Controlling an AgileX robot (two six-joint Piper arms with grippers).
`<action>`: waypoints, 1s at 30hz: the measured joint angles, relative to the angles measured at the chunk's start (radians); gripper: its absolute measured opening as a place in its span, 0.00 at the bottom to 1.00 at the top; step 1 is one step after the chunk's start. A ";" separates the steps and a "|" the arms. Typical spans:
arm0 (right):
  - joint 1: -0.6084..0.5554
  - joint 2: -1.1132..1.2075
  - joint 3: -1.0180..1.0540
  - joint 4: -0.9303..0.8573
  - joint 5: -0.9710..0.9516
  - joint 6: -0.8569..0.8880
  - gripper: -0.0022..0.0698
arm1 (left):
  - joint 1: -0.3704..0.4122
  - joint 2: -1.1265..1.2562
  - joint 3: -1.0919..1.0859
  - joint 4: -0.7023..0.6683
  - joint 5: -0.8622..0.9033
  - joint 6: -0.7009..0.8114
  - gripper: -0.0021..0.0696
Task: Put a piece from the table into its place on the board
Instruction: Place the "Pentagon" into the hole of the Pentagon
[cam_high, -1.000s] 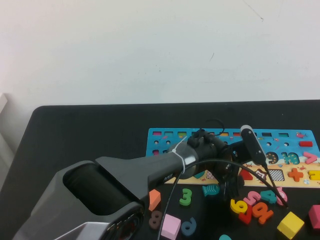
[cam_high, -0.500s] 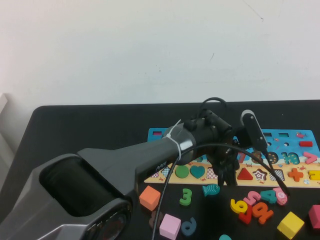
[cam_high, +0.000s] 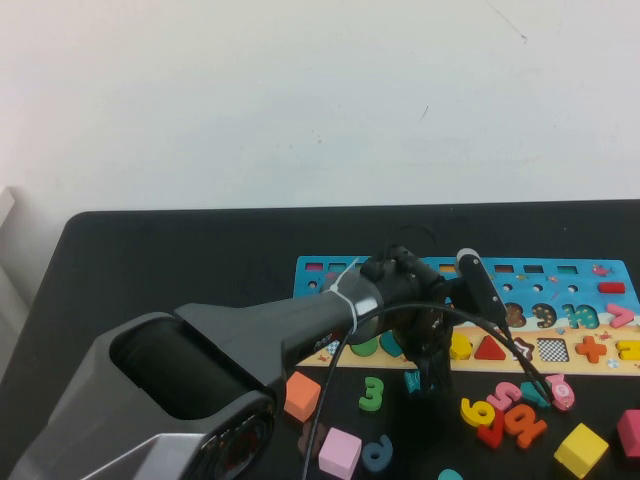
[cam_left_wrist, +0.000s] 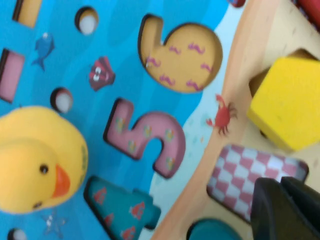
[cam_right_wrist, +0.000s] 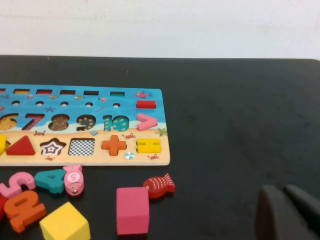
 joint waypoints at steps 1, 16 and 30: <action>0.000 0.000 0.000 0.000 0.000 0.000 0.06 | 0.000 0.004 0.000 -0.002 -0.011 -0.001 0.03; 0.000 0.000 0.000 0.000 0.000 0.000 0.06 | 0.000 0.024 0.000 -0.060 -0.099 -0.002 0.03; 0.000 0.000 0.000 0.000 0.000 0.000 0.06 | 0.000 0.024 0.000 -0.111 -0.088 -0.008 0.03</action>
